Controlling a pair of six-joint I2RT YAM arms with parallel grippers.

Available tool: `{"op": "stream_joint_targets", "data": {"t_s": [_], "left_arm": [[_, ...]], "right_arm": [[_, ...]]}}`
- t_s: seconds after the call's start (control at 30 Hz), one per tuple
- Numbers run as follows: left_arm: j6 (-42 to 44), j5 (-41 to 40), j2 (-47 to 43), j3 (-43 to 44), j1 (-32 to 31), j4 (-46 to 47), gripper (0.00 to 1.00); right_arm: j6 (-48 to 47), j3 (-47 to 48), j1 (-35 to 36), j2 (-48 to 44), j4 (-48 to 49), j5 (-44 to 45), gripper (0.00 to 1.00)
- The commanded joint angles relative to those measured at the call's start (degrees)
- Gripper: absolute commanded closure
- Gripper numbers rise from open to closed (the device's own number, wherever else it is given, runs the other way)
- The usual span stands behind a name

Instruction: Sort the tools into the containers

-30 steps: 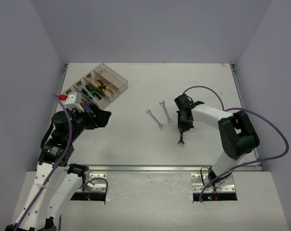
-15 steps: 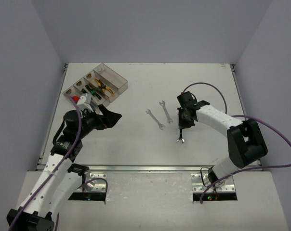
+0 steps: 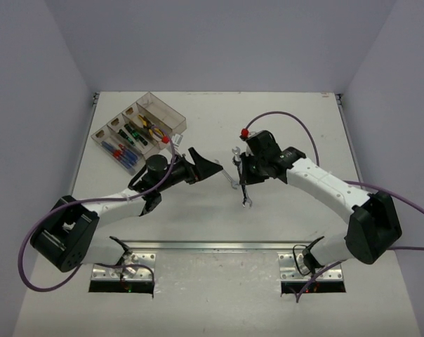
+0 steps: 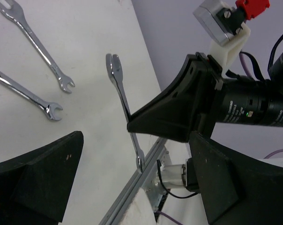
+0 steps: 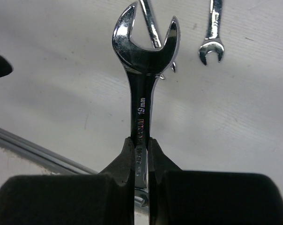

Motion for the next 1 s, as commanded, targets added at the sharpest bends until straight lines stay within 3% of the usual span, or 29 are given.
{"op": "stream_joint_targets", "data": {"t_s": [0.0, 0.3, 0.53, 0.7, 0.77, 0.8, 0.87, 0.97], "left_arm": [[-3.5, -2.3, 4.5, 4.3, -1.9, 11.9, 0.09], [-5.1, -6.3, 11.9, 7.8, -4.7, 10.9, 0.27], [-5.4, -7.3, 14.7, 10.6, -6.7, 10.3, 0.34], [-6.3, -7.2, 16.0, 11.6, -7.5, 10.6, 0.55], [-7.3, -7.2, 16.4, 11.1, -8.0, 11.2, 0.75], [-7.3, -7.2, 16.4, 11.0, -8.0, 11.5, 0.76], [-8.3, -7.2, 16.4, 10.4, -8.2, 12.2, 1.00], [-8.8, -7.7, 15.7, 10.0, -8.2, 11.7, 1.00]], "right_arm": [[-1.4, 3.2, 1.7, -3.0, 2.4, -3.0, 1.00], [-2.1, 3.2, 4.0, -5.2, 5.2, -6.1, 1.00], [-2.3, 4.5, 5.0, -5.5, 6.1, -7.9, 1.00], [-2.0, 4.5, 5.4, -5.9, 7.3, -8.3, 1.00], [-1.7, 4.6, 5.4, -5.7, 7.9, -8.3, 1.00], [-1.7, 4.7, 5.4, -5.7, 8.0, -8.3, 1.00], [-1.4, 4.9, 5.4, -5.3, 8.4, -7.7, 1.00], [-1.0, 4.7, 5.4, -5.2, 8.8, -7.3, 1.00]]}}
